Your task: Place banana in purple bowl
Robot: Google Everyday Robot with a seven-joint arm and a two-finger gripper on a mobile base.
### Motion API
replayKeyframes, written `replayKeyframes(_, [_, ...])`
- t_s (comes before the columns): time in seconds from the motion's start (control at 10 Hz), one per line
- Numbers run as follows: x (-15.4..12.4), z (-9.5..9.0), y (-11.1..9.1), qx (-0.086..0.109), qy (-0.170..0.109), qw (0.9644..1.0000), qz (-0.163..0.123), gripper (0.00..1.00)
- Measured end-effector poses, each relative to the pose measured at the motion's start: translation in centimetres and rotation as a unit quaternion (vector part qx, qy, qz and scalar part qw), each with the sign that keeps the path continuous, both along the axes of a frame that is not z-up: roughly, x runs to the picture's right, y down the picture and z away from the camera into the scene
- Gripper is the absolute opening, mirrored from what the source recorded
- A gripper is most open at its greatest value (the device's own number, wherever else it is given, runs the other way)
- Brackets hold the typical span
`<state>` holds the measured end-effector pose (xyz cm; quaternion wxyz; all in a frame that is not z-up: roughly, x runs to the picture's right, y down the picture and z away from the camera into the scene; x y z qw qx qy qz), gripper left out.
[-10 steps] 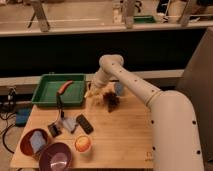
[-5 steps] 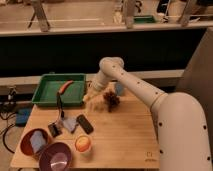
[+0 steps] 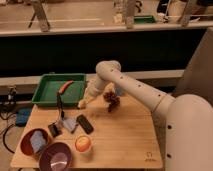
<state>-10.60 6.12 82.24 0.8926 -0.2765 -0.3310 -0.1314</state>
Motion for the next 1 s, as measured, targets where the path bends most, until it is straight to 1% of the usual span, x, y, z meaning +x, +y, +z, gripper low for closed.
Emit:
replayKeyframes(0.1, [-0.1, -0.3, 0.2, 0.0, -0.007, 1.0, -0.002, 0.01])
replayKeyframes(0.2, [-0.2, -0.8, 0.3, -0.002, -0.023, 0.9997, -0.003, 0.01])
replayKeyframes(0.3, [-0.2, -1.2, 0.5, -0.006, -0.039, 0.9992, -0.005, 0.01])
replayKeyframes(0.5, [-0.2, -2.0, 0.8, -0.015, -0.062, 0.9978, -0.018, 0.01])
replayKeyframes(0.7, [-0.3, -2.6, 1.2, -0.019, -0.07, 0.997, -0.025, 0.01])
replayKeyframes(0.8, [-0.1, -3.0, 1.3, -0.013, -0.071, 0.9971, -0.025, 0.01])
replayKeyframes(0.9, [0.1, -3.5, 1.3, -0.005, -0.072, 0.9971, -0.022, 0.05])
replayKeyframes(1.0, [0.4, -4.2, 1.2, 0.005, -0.077, 0.9969, -0.02, 0.11])
